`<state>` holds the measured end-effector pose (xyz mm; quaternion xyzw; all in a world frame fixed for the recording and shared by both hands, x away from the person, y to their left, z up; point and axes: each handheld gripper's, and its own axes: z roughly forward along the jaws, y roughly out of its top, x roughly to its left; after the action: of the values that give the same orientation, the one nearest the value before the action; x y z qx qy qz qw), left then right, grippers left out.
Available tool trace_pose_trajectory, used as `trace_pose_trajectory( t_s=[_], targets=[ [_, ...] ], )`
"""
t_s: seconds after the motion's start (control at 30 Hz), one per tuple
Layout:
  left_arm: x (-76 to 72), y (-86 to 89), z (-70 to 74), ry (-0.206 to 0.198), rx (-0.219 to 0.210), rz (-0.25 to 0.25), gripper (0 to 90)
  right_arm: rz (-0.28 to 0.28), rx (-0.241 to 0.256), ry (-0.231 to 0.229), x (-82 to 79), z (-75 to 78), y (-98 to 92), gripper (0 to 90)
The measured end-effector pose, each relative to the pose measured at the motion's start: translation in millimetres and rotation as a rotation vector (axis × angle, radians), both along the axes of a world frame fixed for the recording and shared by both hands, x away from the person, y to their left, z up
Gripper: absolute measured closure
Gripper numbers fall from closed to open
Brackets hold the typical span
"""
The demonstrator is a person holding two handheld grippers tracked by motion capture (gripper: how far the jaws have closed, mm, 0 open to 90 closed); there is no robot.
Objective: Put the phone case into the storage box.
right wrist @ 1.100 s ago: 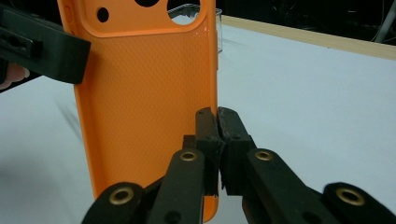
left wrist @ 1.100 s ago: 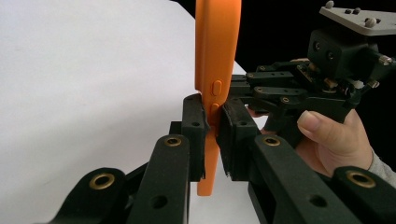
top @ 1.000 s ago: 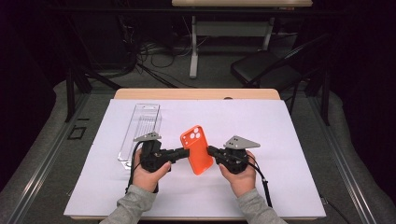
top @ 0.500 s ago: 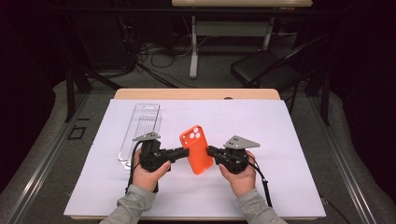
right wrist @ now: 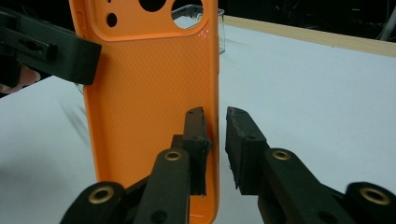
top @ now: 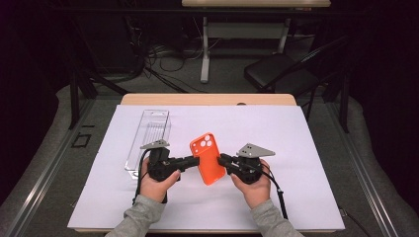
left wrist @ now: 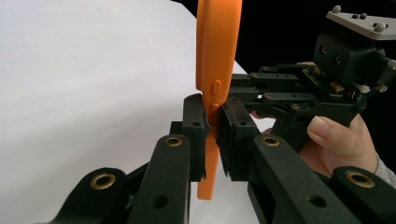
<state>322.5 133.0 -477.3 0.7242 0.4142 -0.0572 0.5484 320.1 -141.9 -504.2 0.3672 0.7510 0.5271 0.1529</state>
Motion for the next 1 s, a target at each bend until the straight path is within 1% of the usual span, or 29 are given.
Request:
trace_pose_trajectory(
  t_s=[0.13, 0.33, 0.4, 0.5, 0.67, 0.73, 0.83, 0.93, 1.0],
  targets=[
    [0.1, 0.3, 0.0, -0.001, 0.000, 0.000, 81.8, 0.007, 0.004, 0.003, 0.0, 0.2, 0.5, 73.7],
    [1.0, 1.5, -0.6, 0.001, 0.000, 0.004, 81.8, 0.013, 0.010, 0.000, -0.6, 1.4, 0.8, 70.5],
    [1.6, 2.6, -0.4, 0.001, 0.002, 0.003, 81.8, 0.015, 0.020, 0.005, -1.0, 2.3, 0.8, 69.0],
    [2.3, 4.0, 0.4, -0.004, 0.003, 0.002, 81.8, 0.017, 0.025, 0.001, -1.0, 3.5, 0.0, 66.7],
    [3.8, 6.8, 1.8, -0.012, 0.015, -0.006, 81.7, 0.029, 0.038, 0.012, -1.4, 6.2, -1.2, 62.6],
    [4.1, 7.8, 2.6, -0.014, 0.018, -0.007, 81.8, 0.031, 0.036, 0.005, -1.7, 7.2, -1.2, 61.4],
    [4.9, 10.7, 4.7, -0.016, 0.016, -0.005, 81.7, 0.030, 0.022, -0.003, -2.6, 9.6, -1.8, 59.4],
    [5.8, 13.5, 6.1, -0.019, 0.017, -0.003, 81.7, 0.045, 0.028, -0.010, -2.8, 12.8, -2.1, 55.5],
    [6.1, 14.7, 6.8, -0.015, 0.015, -0.005, 81.7, 0.055, 0.009, -0.017, -2.7, 14.7, -1.7, 52.0]
  ],
)
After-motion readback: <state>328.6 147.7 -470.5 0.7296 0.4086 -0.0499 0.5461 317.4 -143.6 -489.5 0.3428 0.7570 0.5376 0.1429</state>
